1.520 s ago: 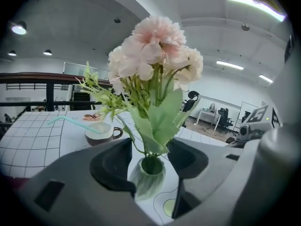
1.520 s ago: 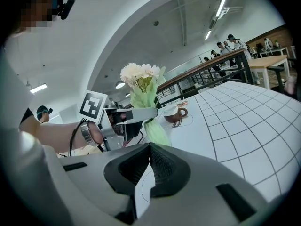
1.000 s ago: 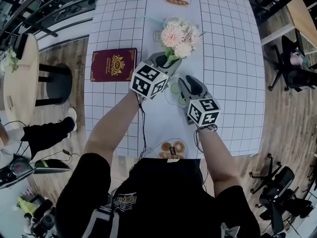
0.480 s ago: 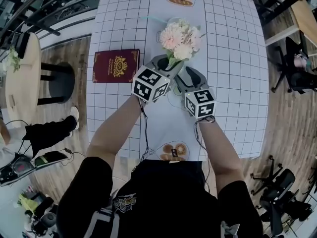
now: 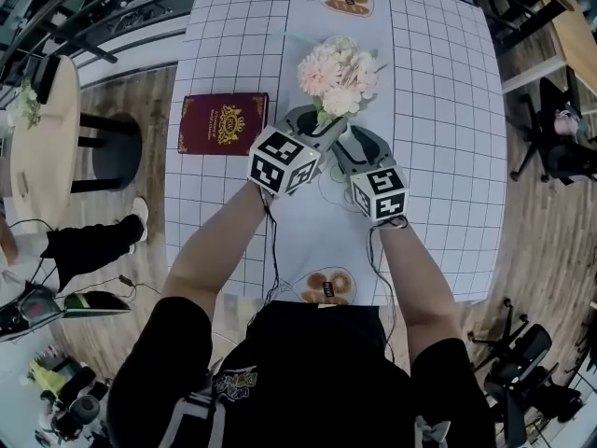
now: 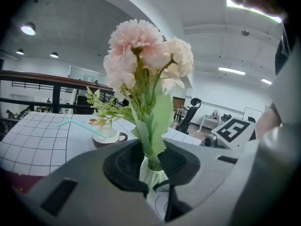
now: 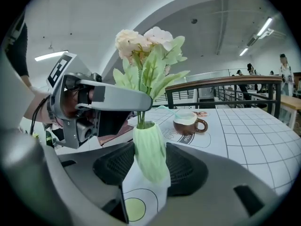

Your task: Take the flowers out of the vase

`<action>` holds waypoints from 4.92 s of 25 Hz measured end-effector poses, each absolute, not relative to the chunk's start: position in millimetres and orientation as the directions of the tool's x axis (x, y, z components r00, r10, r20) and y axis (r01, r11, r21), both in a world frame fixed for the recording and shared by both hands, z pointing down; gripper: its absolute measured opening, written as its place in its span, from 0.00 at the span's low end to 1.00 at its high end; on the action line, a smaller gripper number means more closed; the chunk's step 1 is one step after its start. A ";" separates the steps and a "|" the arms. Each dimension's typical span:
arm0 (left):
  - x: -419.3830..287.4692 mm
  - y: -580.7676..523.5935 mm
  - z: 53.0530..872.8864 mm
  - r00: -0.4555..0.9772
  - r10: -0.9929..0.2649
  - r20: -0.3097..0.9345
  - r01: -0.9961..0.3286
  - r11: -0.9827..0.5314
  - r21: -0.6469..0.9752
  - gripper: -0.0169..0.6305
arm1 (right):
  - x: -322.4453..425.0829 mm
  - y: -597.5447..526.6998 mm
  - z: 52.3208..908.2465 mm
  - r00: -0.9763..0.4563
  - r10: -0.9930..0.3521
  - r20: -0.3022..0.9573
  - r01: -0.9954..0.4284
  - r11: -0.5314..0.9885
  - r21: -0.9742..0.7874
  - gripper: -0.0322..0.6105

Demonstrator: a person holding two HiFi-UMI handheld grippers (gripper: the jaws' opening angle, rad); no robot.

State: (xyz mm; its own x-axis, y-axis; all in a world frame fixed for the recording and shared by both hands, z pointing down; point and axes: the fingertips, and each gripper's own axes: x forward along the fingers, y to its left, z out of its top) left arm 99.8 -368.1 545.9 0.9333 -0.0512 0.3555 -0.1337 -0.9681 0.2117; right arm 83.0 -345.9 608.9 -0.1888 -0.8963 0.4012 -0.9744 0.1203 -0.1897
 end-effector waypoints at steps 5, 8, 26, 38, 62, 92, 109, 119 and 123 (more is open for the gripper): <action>95.8 -367.8 532.1 0.943 -0.055 0.328 -0.132 -0.967 0.218 0.15 | 81.7 -344.5 610.0 -0.191 -0.897 0.398 -0.974 0.123 -0.191 0.39; 95.6 -366.6 519.9 0.950 -0.058 0.306 -0.128 -0.969 0.211 0.15 | 82.6 -345.1 610.6 -0.192 -0.897 0.399 -0.973 0.121 -0.197 0.39; 56.9 -375.2 440.7 0.969 -0.201 0.144 -0.225 -0.958 0.177 0.15 | 84.6 -345.6 613.8 -0.198 -0.880 0.431 -0.972 0.119 -0.204 0.39; -17.9 -375.3 433.4 0.929 -0.336 0.154 -0.361 -0.914 0.184 0.15 | 83.9 -346.9 614.9 -0.224 -0.847 0.482 -0.968 0.135 -0.214 0.39; -48.9 -216.7 464.0 0.849 -0.455 0.269 -0.514 -0.829 0.219 0.15 | 114.0 -178.1 499.7 -0.323 -0.897 0.303 -0.920 0.223 -0.321 0.08; -38.7 -50.9 466.8 0.810 -0.499 0.308 -0.571 -0.789 0.225 0.15 | 49.8 -30.7 462.4 -0.522 -0.820 0.236 -0.832 0.428 -0.353 0.08; -109.3 -67.1 470.5 0.885 -0.361 0.294 -0.436 -0.865 0.249 0.15 | -26.8 -30.7 465.4 -0.372 -0.890 0.262 -0.893 0.266 -0.363 0.08; -138.2 -78.6 477.7 0.903 -0.314 0.291 -0.391 -0.882 0.262 0.15 | -62.8 -40.2 472.2 -0.334 -0.903 0.271 -0.903 0.224 -0.367 0.08; -143.4 -81.5 478.0 0.910 -0.299 0.288 -0.375 -0.888 0.265 0.15 | -70.0 -44.1 471.9 -0.323 -0.906 0.274 -0.906 0.212 -0.366 0.08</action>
State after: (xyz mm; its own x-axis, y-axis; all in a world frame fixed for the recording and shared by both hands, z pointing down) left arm -143.4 -81.5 478.0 0.9099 -0.2987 0.2879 -0.3753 -0.8882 0.2649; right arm -70.0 -44.1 471.9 -0.3227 -0.9061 0.2736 -0.9061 0.2122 -0.3660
